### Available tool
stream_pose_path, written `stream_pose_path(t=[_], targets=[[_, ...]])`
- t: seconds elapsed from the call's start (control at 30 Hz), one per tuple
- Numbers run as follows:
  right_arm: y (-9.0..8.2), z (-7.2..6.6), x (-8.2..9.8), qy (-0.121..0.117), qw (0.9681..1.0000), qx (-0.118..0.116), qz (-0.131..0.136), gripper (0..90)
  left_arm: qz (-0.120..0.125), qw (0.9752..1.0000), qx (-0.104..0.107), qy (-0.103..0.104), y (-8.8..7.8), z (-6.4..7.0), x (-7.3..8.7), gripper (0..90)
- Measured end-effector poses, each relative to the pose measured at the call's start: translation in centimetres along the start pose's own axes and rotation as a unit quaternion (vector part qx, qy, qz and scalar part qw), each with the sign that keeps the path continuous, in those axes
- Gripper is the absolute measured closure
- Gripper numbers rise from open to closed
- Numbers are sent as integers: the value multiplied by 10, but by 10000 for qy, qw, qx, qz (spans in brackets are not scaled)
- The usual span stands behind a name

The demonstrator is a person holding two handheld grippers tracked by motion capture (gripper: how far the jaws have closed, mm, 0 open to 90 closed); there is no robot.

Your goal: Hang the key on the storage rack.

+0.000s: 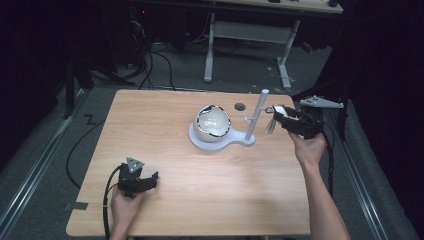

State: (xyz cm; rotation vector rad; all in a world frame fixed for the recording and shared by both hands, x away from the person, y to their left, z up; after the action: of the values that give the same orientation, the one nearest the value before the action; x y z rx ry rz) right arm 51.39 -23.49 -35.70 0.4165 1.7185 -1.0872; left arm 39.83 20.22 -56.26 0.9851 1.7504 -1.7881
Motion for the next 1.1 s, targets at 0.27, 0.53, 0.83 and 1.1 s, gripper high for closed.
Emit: stream_pose_path(t=[0.27, 0.53, 0.83, 1.1], targets=[[-1, 5, 7, 71, 10000, 34, -4, 508, 1, 10000, -7, 11, 0, 0, 0, 221], [0, 6, 10, 103, 9999, 82, 4, 509, 0, 10000, -7, 19, 0, 0, 0, 221], [12, 2, 21, 82, 9998, 88, -136, 509, 2, 10000, -3, 21, 0, 1, 0, 221], [22, -4, 23, -28, 9996, 168, -205, 509, 1, 10000, -2, 23, 0, 1, 0, 221]])
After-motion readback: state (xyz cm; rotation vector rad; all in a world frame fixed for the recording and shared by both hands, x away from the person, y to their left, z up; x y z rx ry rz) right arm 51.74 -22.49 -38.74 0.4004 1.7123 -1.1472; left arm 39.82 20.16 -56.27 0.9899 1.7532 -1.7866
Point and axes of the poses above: each handheld gripper's, and its own axes: y roughly forward along the jaws, x roughly out of its underside, z roughly to its right, the point moved 8 cm from there along y, roughly forward along the jaws, and after that the axes turned 6 degrees about -x, right-handed, at the moved point
